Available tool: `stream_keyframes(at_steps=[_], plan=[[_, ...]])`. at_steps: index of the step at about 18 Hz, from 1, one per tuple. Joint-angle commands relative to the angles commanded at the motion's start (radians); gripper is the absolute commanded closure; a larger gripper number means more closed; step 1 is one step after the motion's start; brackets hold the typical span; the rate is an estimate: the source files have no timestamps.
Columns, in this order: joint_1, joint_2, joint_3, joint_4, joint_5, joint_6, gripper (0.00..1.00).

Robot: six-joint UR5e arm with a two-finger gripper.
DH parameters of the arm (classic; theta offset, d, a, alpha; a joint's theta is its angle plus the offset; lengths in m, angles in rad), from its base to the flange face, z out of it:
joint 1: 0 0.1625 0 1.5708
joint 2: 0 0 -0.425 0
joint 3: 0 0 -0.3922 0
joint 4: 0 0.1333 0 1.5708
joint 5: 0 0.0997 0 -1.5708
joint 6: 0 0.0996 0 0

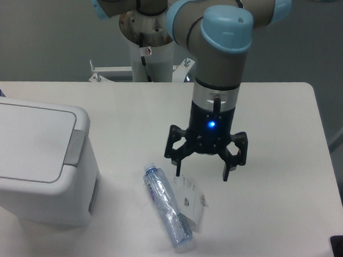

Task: Open the trash can
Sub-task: 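Move the open gripper across the table toward the trash can lid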

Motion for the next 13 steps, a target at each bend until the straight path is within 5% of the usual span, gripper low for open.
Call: stream_keyframes(at_steps=[13], plan=[[-0.106,0.057,-0.02,-0.005,0.012,-0.075,0.0]])
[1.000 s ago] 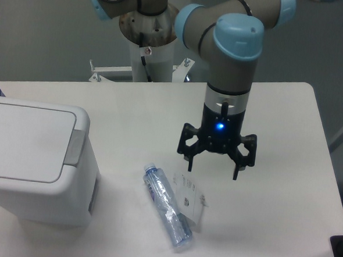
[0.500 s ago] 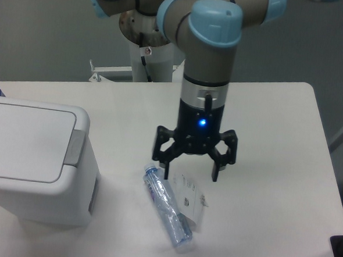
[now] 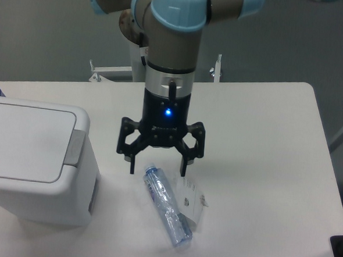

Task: Open the trash can
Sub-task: 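Move the open gripper across the table toward the trash can lid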

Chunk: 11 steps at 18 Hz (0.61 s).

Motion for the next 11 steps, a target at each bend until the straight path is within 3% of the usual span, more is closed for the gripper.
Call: stream_keyframes(at_steps=[11], plan=[[-0.101,0.028,-0.06,0.002,0.051,-0.005,0.0]])
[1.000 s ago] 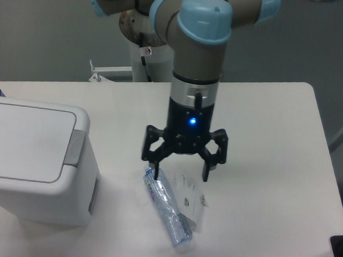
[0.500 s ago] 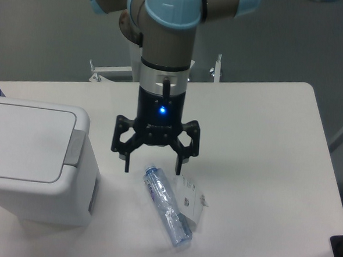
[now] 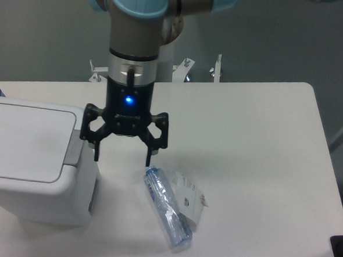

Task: Open the trash can
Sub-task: 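Move the open gripper across the table toward the trash can lid, then lower the gripper fingers against the lid edge and push it open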

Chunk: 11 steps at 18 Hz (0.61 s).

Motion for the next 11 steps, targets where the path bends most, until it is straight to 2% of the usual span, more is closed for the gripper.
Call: stream_keyframes(at_steps=[11], plan=[[-0.012,0.006,-0.028,0.002,0.011,-0.003,0.0]])
